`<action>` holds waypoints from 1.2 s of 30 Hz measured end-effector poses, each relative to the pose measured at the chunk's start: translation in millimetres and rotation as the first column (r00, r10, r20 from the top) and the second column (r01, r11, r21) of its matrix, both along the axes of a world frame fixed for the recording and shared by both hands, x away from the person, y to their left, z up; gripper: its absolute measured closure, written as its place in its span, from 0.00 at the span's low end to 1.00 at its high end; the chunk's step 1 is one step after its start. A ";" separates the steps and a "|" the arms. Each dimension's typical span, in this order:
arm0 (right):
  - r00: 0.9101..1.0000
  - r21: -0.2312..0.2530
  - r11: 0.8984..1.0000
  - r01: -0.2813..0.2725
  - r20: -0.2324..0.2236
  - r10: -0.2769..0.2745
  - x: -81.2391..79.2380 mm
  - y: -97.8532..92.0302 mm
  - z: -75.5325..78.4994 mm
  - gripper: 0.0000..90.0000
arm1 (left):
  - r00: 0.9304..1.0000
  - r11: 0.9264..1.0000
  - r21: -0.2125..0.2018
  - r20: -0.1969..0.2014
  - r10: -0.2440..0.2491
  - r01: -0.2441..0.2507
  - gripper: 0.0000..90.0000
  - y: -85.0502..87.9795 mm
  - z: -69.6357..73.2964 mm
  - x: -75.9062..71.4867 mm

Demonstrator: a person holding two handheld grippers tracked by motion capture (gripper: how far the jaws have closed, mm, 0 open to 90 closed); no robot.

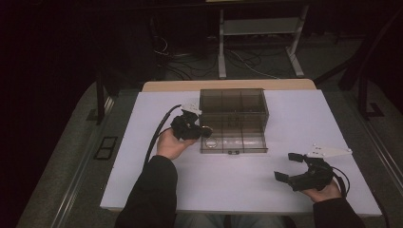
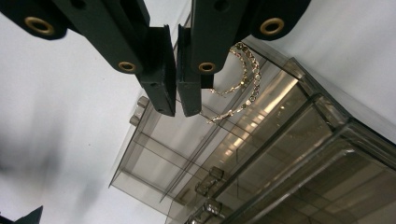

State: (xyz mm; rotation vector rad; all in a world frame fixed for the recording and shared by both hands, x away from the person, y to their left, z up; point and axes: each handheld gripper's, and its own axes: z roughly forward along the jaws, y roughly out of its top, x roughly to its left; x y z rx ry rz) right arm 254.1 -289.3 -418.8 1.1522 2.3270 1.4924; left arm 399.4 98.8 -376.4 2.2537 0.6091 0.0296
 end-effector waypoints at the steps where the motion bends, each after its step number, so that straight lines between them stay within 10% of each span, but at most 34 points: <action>1: 1.000 -0.001 1.000 0.000 0.000 0.000 0.1 0.0 -0.1 0.00 | 1.000 1.000 0.005 -0.006 0.002 -0.002 0.96 -0.5 -1.3 0.1; 36: 1.000 -0.006 1.000 -0.008 -0.005 0.008 0.1 0.8 -0.4 0.00 | 0.996 0.999 0.038 -0.087 -0.010 0.014 0.96 -11.3 -40.6 12.0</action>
